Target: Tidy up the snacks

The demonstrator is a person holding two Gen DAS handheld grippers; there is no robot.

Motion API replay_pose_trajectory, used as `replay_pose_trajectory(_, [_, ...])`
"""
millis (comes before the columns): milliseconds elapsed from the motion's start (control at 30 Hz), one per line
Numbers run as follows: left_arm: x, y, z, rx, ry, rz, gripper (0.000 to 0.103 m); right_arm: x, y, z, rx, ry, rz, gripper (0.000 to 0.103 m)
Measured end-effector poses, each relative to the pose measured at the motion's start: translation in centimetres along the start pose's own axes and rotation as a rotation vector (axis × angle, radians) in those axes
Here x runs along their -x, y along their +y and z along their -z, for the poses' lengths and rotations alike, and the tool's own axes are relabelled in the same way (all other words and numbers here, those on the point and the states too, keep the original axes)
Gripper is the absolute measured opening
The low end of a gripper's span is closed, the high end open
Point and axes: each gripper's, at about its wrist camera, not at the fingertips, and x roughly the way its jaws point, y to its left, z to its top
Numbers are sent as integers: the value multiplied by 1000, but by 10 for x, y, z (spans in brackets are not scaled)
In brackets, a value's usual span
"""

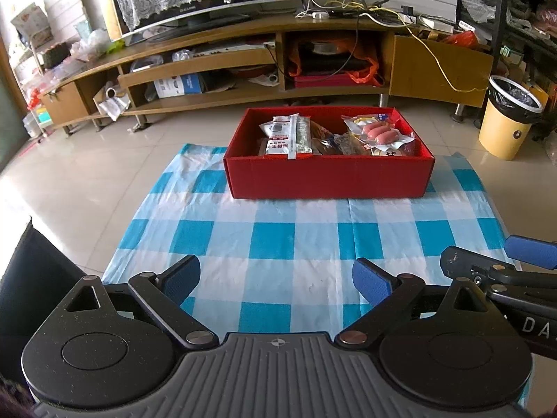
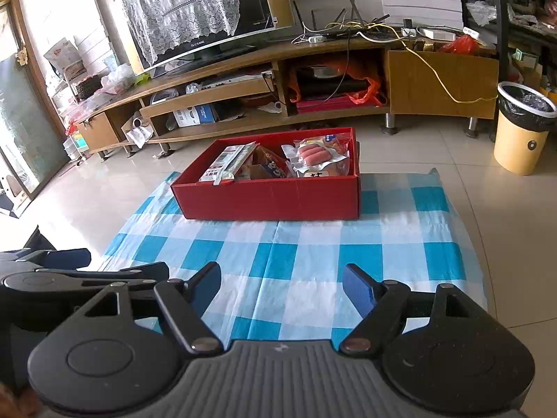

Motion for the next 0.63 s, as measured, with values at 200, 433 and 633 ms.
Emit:
replay_pose_trajectory(200, [2,2,2,8,-7,9,97,2,0,2,1,-3,-3,74])
replay_pose_trajectory(433, [3,6,3,25,-30,26,101,7,2,2,-4,-11,-14,74])
replay_pose_trajectory(633, [5,8,3,24,-51,3,103,7,4,2,-3,-11,-28,74])
